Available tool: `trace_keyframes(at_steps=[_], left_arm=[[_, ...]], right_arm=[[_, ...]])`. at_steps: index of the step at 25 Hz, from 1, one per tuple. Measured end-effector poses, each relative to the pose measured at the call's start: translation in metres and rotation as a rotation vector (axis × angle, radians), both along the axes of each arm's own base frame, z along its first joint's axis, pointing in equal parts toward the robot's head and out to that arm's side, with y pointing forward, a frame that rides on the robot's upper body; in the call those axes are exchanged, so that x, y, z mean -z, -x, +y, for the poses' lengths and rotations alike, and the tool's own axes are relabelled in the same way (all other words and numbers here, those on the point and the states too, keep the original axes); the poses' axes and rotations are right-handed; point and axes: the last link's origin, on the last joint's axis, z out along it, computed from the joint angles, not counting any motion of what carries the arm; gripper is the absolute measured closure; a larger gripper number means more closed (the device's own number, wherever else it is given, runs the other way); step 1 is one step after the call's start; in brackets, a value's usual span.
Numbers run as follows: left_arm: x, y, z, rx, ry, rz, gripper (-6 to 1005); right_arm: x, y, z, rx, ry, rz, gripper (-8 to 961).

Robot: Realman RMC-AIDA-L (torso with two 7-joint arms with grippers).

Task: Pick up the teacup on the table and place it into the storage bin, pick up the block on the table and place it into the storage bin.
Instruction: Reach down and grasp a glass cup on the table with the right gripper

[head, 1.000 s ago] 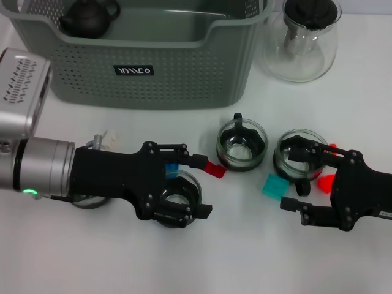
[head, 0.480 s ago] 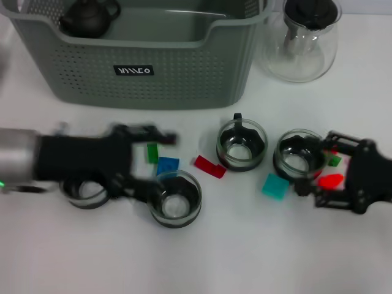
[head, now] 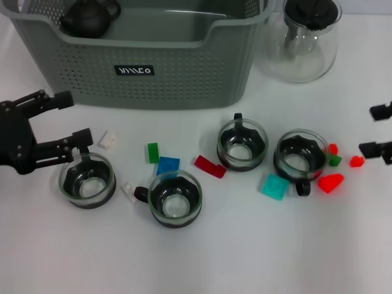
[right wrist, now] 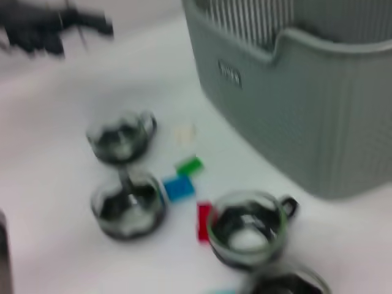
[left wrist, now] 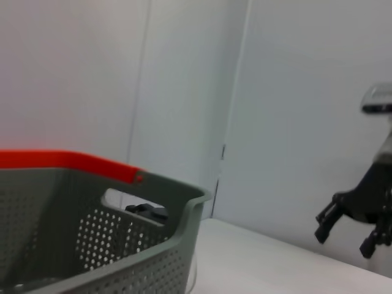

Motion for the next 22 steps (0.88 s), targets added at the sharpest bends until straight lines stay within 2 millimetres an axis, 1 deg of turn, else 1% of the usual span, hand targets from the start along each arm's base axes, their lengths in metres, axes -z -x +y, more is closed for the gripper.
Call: trace_keyframes(at_steps=[1, 2, 3, 6, 7, 8, 11, 12, 15, 18, 22], left_arm=[[0.0, 0.001, -0.001, -0.004, -0.002, -0.002, 144], [0.001, 0.001, -0.001, -0.005, -0.002, -0.003, 144], [0.001, 0.001, -0.001, -0.007, -0.002, -0.005, 144], [0.002, 0.001, -0.002, -0.008, -0.001, -0.009, 144], [0.003, 0.001, -0.002, -0.009, 0.0, -0.01, 144], [0.003, 0.001, -0.001, -0.009, 0.001, -0.013, 144], [0.004, 0.001, -0.001, -0.011, 0.004, -0.02, 145], [0.005, 0.0, -0.001, -0.011, 0.004, -0.021, 145], [0.006, 0.001, -0.002, -0.014, 0.002, -0.025, 145], [0.007, 0.003, -0.001, -0.027, -0.004, -0.022, 145], [0.008, 0.004, 0.0, -0.038, -0.009, -0.021, 146]], right_arm=[[-0.002, 0.012, 0.004, -0.011, 0.002, -0.065, 108], [-0.001, 0.033, 0.011, -0.045, 0.015, -0.174, 109], [-0.001, 0.033, 0.011, -0.045, 0.015, -0.174, 111], [0.017, 0.062, 0.02, -0.112, 0.074, -0.289, 117], [0.034, 0.077, 0.024, -0.163, 0.132, -0.341, 119], [0.034, 0.077, 0.024, -0.163, 0.132, -0.341, 121], [0.066, 0.092, 0.026, -0.21, 0.219, -0.4, 126], [0.075, 0.096, 0.029, -0.21, 0.224, -0.415, 128], [0.097, 0.102, 0.036, -0.168, 0.204, -0.449, 249], [0.114, 0.102, 0.042, -0.061, 0.176, -0.511, 356], [0.124, 0.101, 0.043, 0.105, 0.137, -0.557, 464]])
